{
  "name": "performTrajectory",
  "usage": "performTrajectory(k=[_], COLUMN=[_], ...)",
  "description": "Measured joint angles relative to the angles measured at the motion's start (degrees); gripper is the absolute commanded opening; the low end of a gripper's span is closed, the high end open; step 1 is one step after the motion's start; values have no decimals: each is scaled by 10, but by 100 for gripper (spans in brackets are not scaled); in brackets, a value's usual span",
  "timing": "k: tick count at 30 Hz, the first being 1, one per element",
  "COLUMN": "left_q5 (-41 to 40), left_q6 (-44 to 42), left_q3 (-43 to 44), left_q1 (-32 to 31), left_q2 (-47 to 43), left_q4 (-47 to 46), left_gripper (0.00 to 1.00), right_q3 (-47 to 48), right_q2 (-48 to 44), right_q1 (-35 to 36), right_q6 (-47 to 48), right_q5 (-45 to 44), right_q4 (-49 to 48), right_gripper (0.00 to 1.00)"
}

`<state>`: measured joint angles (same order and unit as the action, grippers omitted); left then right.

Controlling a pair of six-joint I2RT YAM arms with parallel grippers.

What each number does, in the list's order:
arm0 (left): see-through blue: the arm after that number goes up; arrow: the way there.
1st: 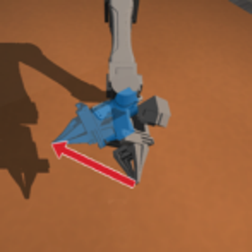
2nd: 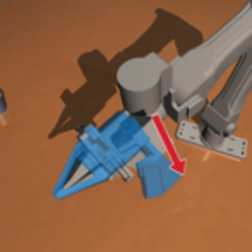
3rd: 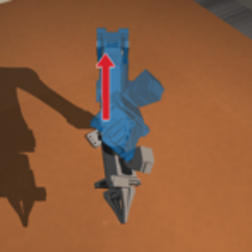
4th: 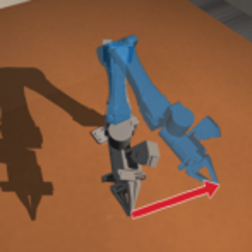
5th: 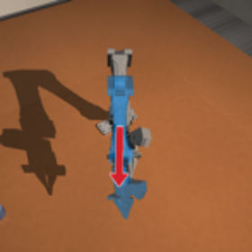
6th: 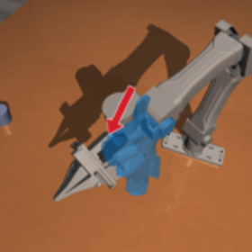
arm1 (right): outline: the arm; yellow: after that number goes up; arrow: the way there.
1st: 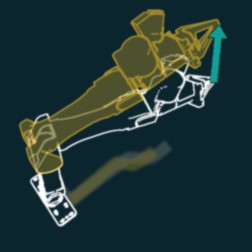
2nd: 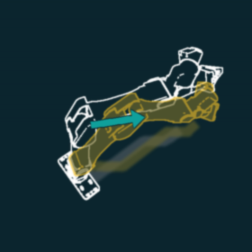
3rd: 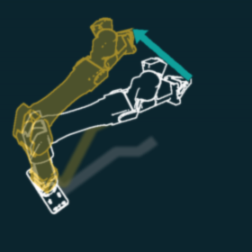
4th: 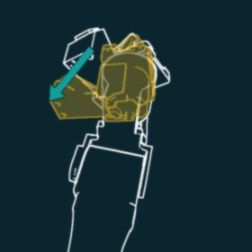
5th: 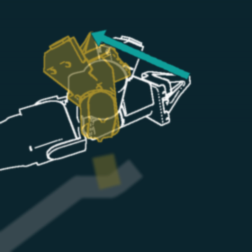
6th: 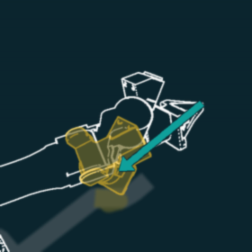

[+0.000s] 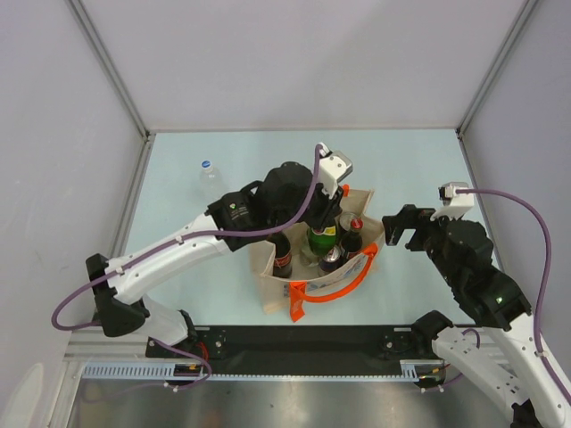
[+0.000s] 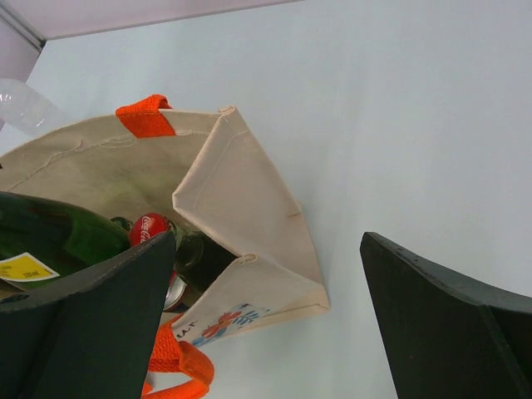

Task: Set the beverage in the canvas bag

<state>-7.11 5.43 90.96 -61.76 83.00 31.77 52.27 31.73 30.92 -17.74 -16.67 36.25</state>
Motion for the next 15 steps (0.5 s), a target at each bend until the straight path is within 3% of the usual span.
performTrajectory(k=[15], left_q5=[-2], left_q6=[11], left_q3=[-109], left_q1=[-1], left_q2=[-9], left_q4=[-131], left_gripper=[0], right_q3=[0], right_q2=[-3], right_q1=[0], right_q6=[9], right_q5=[-5], right_q4=[1], right_gripper=[100])
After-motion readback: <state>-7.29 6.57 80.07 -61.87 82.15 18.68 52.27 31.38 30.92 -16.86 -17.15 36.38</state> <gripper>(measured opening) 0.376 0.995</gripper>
